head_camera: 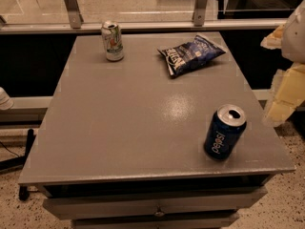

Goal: Knock pepsi can over

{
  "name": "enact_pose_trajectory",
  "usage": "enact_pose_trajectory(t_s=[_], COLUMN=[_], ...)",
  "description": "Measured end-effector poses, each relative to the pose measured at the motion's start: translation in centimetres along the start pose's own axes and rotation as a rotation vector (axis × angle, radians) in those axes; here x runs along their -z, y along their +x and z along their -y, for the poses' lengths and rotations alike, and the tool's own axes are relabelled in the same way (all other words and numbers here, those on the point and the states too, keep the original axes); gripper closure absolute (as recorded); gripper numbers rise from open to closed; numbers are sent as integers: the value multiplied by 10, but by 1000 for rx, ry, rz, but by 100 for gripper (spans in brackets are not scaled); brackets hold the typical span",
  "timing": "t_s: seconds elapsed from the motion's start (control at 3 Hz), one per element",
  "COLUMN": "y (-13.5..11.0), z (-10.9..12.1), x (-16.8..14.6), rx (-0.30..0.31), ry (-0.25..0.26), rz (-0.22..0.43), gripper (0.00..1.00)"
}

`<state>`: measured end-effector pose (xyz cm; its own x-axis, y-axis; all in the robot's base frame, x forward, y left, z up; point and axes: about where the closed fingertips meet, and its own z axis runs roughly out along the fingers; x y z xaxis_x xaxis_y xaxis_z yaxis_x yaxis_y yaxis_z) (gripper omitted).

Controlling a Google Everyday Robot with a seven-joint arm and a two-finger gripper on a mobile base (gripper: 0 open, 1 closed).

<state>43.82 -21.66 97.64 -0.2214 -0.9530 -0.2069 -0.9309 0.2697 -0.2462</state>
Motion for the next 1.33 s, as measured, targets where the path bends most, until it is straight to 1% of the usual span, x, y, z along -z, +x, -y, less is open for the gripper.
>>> enact_pose_trajectory(t_s=[0.33,0.67,1.0,1.33], y=[0,0,10,5], z=[0,0,-5,-16], x=[0,-4,-22,-32], rx=[0,-11,-71,-125], ry=[0,11,8,-4], rz=[0,53,181,342], gripper=[0,0,0,0])
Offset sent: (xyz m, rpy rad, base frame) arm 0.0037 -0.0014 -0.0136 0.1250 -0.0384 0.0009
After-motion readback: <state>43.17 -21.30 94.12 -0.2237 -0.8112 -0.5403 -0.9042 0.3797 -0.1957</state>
